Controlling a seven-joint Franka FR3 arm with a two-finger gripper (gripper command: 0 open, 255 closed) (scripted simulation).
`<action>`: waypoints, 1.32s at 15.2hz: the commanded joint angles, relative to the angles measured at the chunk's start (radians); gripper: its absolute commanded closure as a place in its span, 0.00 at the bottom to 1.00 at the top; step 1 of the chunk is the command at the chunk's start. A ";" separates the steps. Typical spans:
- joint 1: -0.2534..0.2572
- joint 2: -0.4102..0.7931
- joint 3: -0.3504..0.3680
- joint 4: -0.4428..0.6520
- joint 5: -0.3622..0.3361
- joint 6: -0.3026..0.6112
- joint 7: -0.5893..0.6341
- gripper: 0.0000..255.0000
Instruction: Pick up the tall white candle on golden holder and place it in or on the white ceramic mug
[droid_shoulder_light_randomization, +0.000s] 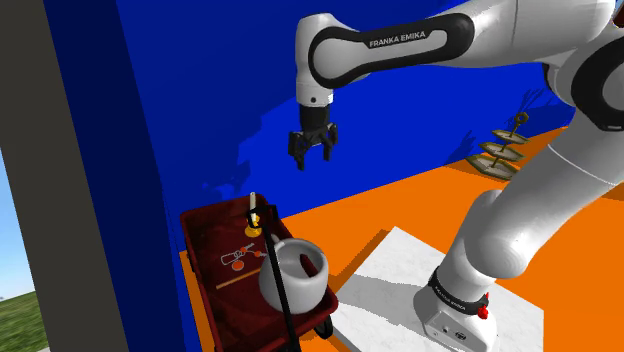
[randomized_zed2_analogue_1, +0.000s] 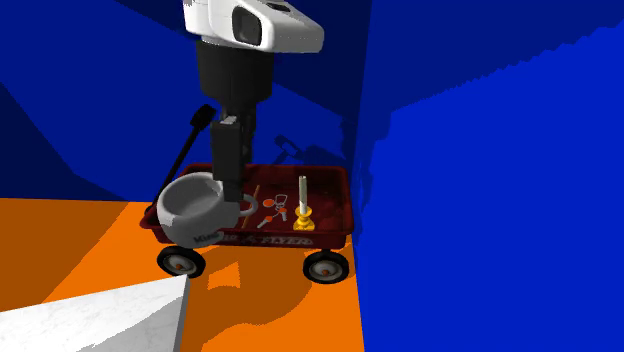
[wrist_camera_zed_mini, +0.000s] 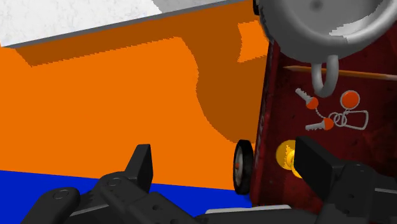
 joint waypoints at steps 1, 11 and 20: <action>0.010 0.069 0.019 0.044 0.006 0.025 0.030 0.00; 0.067 0.432 0.076 0.342 -0.015 0.089 0.155 0.00; 0.084 0.510 0.081 0.329 -0.024 0.180 0.175 0.00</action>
